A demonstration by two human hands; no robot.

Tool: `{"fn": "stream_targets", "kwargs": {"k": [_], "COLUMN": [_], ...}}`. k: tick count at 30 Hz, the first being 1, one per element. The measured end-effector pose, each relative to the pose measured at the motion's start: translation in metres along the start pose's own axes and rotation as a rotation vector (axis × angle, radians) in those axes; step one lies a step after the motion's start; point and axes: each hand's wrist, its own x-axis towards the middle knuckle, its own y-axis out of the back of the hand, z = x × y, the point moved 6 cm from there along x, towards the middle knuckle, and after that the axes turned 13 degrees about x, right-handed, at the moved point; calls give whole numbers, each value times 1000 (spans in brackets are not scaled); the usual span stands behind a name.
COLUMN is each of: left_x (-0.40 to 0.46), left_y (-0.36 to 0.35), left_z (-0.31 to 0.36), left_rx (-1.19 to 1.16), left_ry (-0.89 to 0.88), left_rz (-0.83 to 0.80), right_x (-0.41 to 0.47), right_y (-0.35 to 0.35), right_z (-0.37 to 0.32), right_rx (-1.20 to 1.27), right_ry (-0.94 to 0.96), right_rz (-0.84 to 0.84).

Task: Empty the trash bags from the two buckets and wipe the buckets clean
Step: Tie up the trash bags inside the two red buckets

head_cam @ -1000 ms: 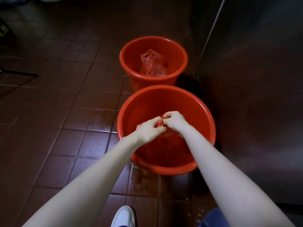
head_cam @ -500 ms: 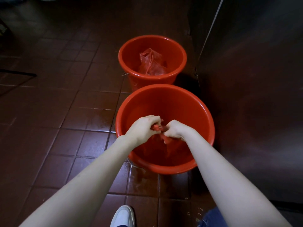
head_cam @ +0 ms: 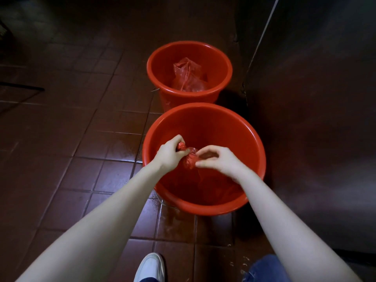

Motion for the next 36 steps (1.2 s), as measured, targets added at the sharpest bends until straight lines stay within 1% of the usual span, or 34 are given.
{"fn": "stream_targets", "kwargs": {"k": [2, 3, 6, 8, 9, 11, 13, 15, 17, 18, 20, 23, 24, 26, 28, 31, 32, 35, 36], "left_x": [0, 0, -3, -5, -5, -6, -7, -9, -10, -11, -14, -19, -20, -23, -29, -52, -59, -60, -60], "left_y": [-1, -2, -6, -5, -2, 3, 4, 4, 7, 11, 24, 55, 67, 89, 105, 109, 107, 114, 120], "left_z": [-1, 0, 7, 7, 4, -1, -6, -7, -3, -1, 1, 16, 23, 32, 21, -17, -21, -7, -4], "left_rx": [0, -32, -183, -240, -267, -336, -398, -417, -421, -414, -355, -168, -144, -183, -162, -72, -80, -54, -50], "left_ry": [45, 51, 66, 101, 123, 163, 194, 205, 195, 184, 149, 38, 5, -21, 29, 215, 253, 242, 245], "left_rz": [-33, -56, -109, -86, -60, -33, -40, -39, -34, -33, -19, 71, 115, 179, 242, 331, 338, 408, 428], "right_x": [-8, -12, -22, -27, -30, -32, -28, -24, -22, -21, -23, -40, -48, -63, -75, -86, -86, -88, -91], "right_y": [-15, -21, -35, -45, -47, -44, -38, -37, -35, -32, -20, -4, 1, 14, 36, 55, 55, 54, 57], "right_z": [0, 0, -10, -18, -22, -24, -20, -16, -17, -18, -30, -66, -79, -94, -87, -57, -54, -70, -72], "right_rx": [-244, -384, -768, -897, -891, -776, -591, -343, -71, 12, 10, -67, -75, -102, -138, -114, -107, -157, -139], "right_ry": [106, 151, 292, 406, 469, 531, 483, 407, 305, 271, 257, 334, 374, 422, 365, 135, 110, 171, 180], "right_rz": [10, 60, 303, 420, 455, 454, 409, 381, 392, 400, 409, 369, 360, 372, 418, 440, 433, 443, 456]}}
